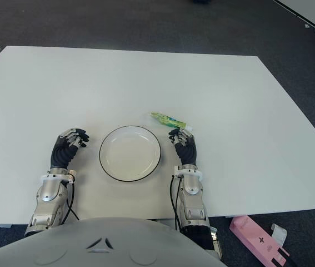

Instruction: Put the toothpaste on the table into the plate.

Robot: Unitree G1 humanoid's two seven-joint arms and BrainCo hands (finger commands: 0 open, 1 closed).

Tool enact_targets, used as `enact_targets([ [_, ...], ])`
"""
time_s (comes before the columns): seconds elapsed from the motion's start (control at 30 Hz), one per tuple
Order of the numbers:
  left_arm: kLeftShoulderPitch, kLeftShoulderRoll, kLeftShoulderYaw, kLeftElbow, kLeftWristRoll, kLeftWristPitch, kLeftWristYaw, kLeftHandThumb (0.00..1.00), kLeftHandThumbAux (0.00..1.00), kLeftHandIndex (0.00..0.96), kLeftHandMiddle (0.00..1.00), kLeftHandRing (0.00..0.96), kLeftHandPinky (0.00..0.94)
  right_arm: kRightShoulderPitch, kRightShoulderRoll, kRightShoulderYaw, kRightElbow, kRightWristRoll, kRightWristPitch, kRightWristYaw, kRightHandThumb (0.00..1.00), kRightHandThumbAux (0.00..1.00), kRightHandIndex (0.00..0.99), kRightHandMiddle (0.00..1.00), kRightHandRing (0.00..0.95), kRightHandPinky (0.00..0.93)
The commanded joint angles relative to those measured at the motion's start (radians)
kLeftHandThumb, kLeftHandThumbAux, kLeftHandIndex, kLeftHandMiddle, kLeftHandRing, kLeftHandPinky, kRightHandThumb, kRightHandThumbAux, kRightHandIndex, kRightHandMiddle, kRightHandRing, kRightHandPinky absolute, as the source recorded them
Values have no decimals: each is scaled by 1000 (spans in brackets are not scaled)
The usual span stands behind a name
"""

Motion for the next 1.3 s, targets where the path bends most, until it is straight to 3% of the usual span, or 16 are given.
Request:
enact_targets([
  [0.03, -6, -3, -2, 17, 8, 9, 12, 701, 723, 430, 509, 517, 517, -12, -4, -8, 25, 3, -18, 1, 705, 730, 426, 473, 454, 441],
  [0.33, -10, -10, 0, 29, 5, 3, 14, 702, 723, 431, 518, 528, 519, -38, -14, -1, 23, -59, -93, -46, 701, 733, 425, 469, 455, 451],
  [0.43, -6, -15, -1, 31, 6, -2, 18, 701, 722, 431, 536, 542, 533, -52, -53, -3, 0, -132, -119, -80, 697, 735, 423, 449, 441, 422],
  [0.63, 1, -23, -6, 9, 30, 18, 41, 698, 722, 432, 565, 559, 544, -90, -114, -20, -26, -195, -125, -91, 690, 738, 419, 423, 419, 379],
  [0.8, 2, -26, -11, -8, 43, 57, 58, 696, 722, 432, 578, 563, 543, -116, -126, -21, -62, -253, -92, -125, 691, 736, 419, 430, 428, 413],
  [0.97, 2, -25, -14, -15, 36, 63, 54, 695, 722, 432, 586, 566, 543, -157, -145, -14, -48, -326, -129, -190, 692, 735, 419, 446, 453, 478],
  [1.1, -1, -28, -13, -8, 21, 51, 46, 695, 722, 432, 591, 569, 543, -222, -183, -17, -22, -340, -146, -189, 694, 733, 417, 454, 483, 523],
  [1.3, -3, -30, -14, -4, 5, 51, 40, 695, 722, 432, 594, 570, 539, -290, -247, -13, 31, -359, -186, -181, 693, 732, 413, 423, 461, 462],
])
